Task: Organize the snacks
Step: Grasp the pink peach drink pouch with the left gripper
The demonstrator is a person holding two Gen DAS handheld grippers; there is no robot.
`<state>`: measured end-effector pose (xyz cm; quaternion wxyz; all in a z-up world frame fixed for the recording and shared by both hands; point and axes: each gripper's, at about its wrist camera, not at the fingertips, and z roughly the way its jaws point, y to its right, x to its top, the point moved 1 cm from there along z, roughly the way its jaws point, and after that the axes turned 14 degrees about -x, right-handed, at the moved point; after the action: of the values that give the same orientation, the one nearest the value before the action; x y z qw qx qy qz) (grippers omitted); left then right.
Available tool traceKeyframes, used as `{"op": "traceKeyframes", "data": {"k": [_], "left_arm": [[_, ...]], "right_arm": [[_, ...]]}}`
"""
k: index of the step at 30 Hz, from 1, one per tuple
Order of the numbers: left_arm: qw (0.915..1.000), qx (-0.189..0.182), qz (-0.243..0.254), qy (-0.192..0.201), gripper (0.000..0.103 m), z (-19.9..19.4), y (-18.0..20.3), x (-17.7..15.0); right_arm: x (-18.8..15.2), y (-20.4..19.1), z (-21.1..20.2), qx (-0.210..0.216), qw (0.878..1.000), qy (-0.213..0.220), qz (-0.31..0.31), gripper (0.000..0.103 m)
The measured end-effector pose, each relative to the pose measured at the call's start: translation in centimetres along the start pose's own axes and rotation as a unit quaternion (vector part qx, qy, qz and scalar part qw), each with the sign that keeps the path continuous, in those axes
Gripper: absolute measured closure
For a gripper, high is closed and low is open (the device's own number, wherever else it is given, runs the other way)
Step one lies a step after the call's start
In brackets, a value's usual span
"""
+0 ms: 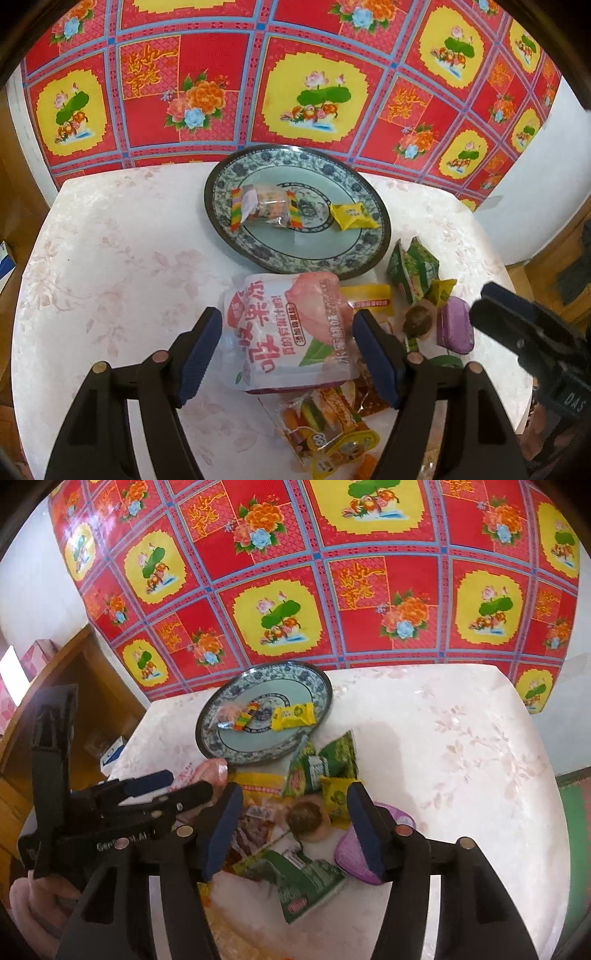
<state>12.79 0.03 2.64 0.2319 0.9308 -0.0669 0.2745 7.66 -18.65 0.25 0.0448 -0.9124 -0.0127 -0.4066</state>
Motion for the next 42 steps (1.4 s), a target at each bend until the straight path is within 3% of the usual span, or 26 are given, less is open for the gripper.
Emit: {"op": "traceKeyframes", "data": {"k": [3, 7, 16, 27, 36, 41, 42], "left_arm": [[1.0, 0.002, 0.001, 0.002, 0.024, 0.1, 0.0, 0.1], [0.9999, 0.007, -0.001, 0.009, 0.021, 0.2, -0.2, 0.1], [0.9997, 0.018, 0.006, 0.014, 0.02, 0.3, 0.1, 0.0], [0.9994, 0.029, 0.009, 0.017, 0.019, 0.5, 0.5, -0.2], [0.9978, 0.049, 0.041, 0.02, 0.02, 0.6, 1.2, -1.1], [0.9985, 0.024, 0.038, 0.032, 0.039, 0.0, 0.9, -0.9], [0.9985, 0.024, 0.038, 0.031, 0.039, 0.0, 0.9, -1.0]], "right_arm": [[-0.5, 0.3, 0.0, -0.006, 1.0, -0.007, -0.002, 0.042], [-1.2, 0.6, 0.1, -0.017, 1.0, -0.016, -0.003, 0.031], [-2.6, 1.4, 0.5, -0.037, 0.999, -0.031, 0.005, 0.03], [-3.5, -0.3, -0.2, -0.005, 0.999, -0.034, -0.03, 0.03], [-4.1, -1.6, 0.5, 0.007, 0.998, -0.043, -0.054, 0.03], [-4.2, -1.7, 1.1, 0.006, 0.998, -0.051, -0.048, 0.03], [-4.2, -1.7, 1.3, 0.006, 0.998, -0.053, -0.047, 0.03]]}}
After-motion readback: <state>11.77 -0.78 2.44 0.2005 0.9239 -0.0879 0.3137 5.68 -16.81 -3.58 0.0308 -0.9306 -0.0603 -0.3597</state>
